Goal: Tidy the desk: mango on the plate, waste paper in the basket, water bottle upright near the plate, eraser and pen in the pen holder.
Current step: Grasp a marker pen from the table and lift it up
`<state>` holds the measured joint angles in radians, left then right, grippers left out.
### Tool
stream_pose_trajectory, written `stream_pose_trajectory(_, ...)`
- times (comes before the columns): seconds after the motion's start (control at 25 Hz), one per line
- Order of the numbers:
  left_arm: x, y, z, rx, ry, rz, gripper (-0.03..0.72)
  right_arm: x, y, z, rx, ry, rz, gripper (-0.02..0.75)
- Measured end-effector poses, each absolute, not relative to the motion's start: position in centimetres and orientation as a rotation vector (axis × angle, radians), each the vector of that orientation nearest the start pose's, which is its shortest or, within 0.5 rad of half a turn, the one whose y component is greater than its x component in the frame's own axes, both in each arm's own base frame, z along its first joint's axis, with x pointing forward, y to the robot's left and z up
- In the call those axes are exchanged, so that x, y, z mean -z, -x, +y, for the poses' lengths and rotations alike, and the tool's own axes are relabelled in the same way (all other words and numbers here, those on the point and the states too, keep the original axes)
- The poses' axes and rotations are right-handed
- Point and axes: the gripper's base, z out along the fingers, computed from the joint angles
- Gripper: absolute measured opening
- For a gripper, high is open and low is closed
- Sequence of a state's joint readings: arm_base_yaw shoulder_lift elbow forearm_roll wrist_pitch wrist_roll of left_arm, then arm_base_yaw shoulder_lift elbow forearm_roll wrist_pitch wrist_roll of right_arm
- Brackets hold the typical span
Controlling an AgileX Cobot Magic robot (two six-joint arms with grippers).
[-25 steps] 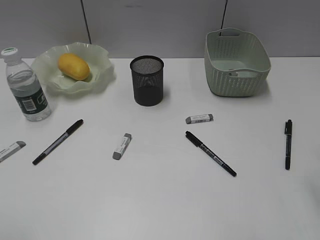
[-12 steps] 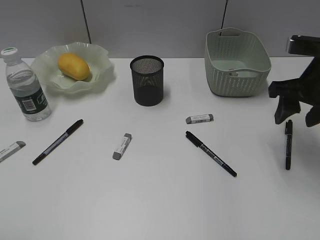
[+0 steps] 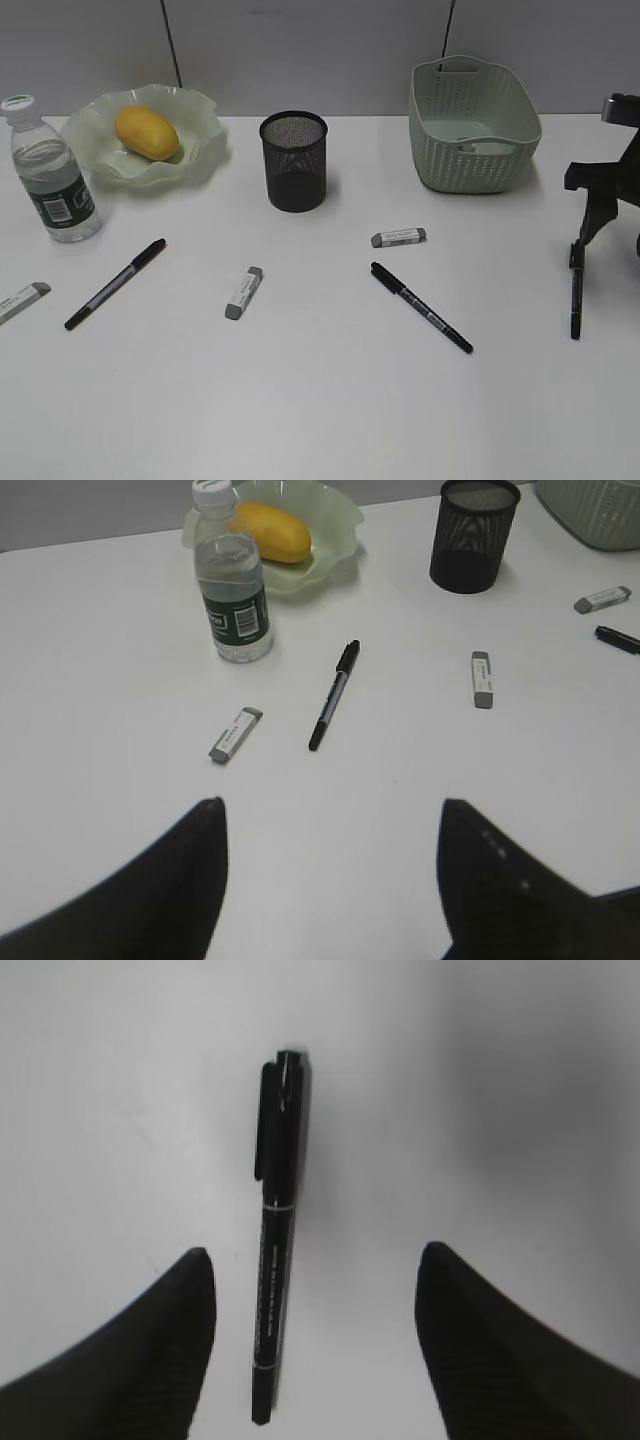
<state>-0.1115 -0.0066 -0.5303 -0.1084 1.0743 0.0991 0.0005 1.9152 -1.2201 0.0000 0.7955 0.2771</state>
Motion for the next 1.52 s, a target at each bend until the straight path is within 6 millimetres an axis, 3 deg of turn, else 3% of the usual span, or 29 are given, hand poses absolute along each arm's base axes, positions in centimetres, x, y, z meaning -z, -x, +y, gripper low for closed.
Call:
stream_pose_trajectory(0.28, -28.5, 1.1, -0.7, 0.137, -0.220, 2.007, 0.499, -13.5, -38.5, -0.3, -0.023, -0.424, 2.995, 0.466)
stream_pose_trajectory(0.64, -28.5, 1.1, -0.7, 0.136, -0.220, 2.007, 0.499, -12.3, -40.1, -0.3, -0.017, -0.428, 3.027, 0.410)
stream_pose_trajectory(1.52, -28.5, 1.1, -0.7, 0.134, -0.220, 2.007, 0.499, -10.7, -40.5, 0.0, -0.014, -0.502, 3.046, 0.294)
